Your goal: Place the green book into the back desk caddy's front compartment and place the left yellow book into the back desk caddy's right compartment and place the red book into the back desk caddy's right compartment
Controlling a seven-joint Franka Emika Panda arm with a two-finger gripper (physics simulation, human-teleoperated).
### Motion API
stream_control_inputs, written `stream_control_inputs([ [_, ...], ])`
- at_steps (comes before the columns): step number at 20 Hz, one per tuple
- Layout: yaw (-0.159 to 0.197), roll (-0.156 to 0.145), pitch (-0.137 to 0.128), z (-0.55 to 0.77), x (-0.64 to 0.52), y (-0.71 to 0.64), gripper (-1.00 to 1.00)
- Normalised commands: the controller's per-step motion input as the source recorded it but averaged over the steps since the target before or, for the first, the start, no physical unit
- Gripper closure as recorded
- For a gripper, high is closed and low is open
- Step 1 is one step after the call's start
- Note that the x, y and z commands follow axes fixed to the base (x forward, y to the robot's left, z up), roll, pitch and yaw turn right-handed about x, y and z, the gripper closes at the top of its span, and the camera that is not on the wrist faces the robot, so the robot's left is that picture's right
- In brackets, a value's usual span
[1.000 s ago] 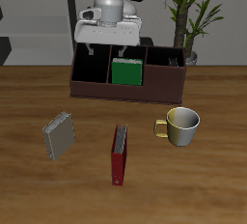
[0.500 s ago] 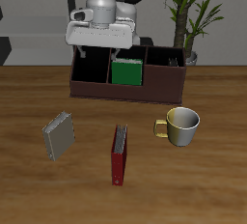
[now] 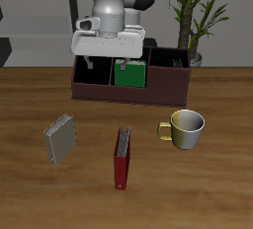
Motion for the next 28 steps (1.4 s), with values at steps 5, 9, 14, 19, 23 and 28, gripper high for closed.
stream_control_inputs([
  [5,-0.022,0.01,0.022,0.0,0.36,0.07,-1.0],
  [9,-0.01,0.036,-0.006,0.02,0.39,0.29,-1.0],
  [14,0.008,0.014,0.002,-0.03,0.34,0.24,-1.0],
  [19,0.012,0.022,0.006,-0.01,0.34,0.05,-1.0],
  [23,-0.009,0.008,0.005,-0.08,0.24,-0.01,-1.0],
  [28,-0.008,0.003,-0.003,-0.04,0.29,-0.11,-1.0],
])
